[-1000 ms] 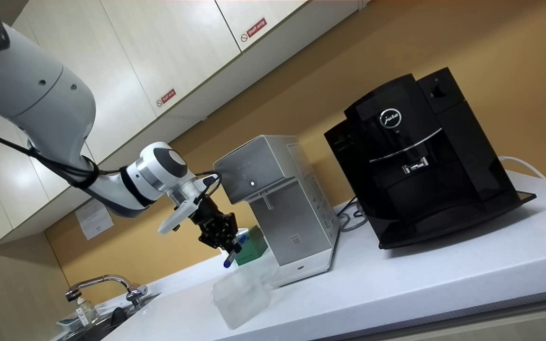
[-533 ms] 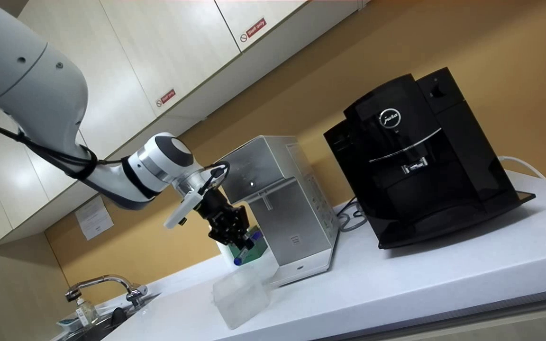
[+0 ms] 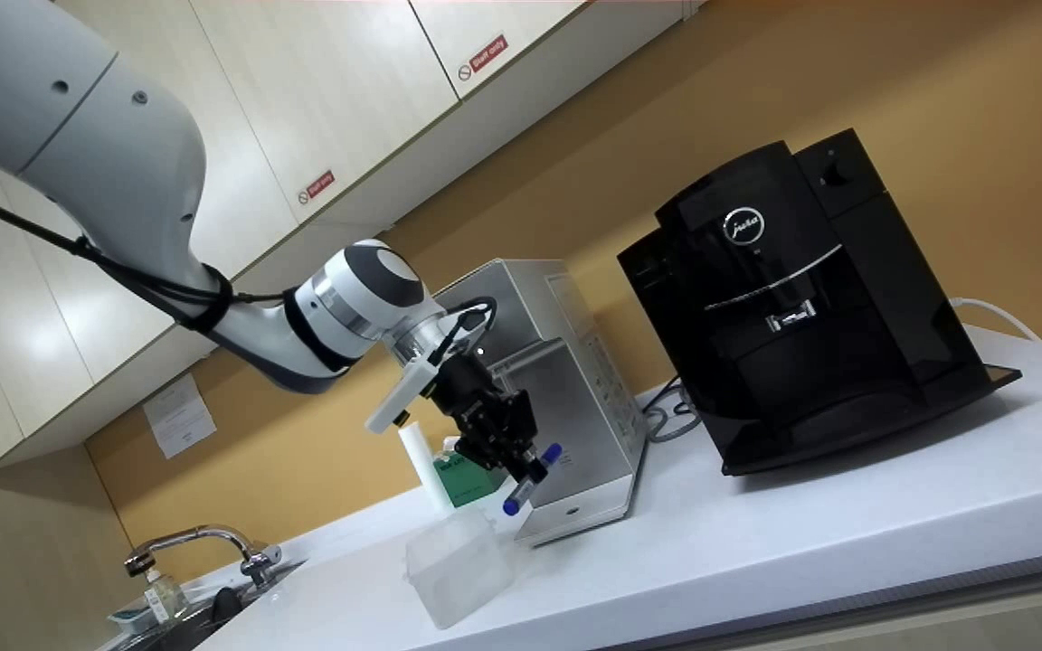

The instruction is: Remove the marker from the bowl and place it on the table

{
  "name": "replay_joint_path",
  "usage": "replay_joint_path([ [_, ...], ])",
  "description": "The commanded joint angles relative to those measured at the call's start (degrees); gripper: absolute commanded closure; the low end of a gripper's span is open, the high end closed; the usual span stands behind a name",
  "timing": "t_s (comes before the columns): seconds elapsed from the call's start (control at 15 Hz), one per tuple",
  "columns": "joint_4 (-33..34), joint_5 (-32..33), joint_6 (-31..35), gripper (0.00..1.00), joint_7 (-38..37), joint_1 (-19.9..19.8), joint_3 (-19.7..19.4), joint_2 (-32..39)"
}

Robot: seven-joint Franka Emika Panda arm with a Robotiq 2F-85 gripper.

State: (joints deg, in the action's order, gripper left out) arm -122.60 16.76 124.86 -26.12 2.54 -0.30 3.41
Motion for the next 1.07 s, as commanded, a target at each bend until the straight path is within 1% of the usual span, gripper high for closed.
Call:
replay_joint_path([
  [0.0,-4.0,-0.4,-0.5,0.95,-0.4,-0.6,-0.1,-3.4],
  [0.33,-10.0,-0.1,-1.0,0.95,0.2,-1.6,0.0,-9.6],
  [0.4,-6.6,-0.1,-0.5,0.79,0.2,-1.8,0.3,-5.5],
  [0.6,-9.0,-0.1,-0.7,0.79,0.4,-2.2,0.6,-8.3],
  [0.67,-9.2,-0.1,-0.7,0.95,0.4,-2.2,0.6,-8.5],
  [1.0,-10.2,-4.3,-0.6,0.95,4.2,-1.8,0.9,-5.9],
])
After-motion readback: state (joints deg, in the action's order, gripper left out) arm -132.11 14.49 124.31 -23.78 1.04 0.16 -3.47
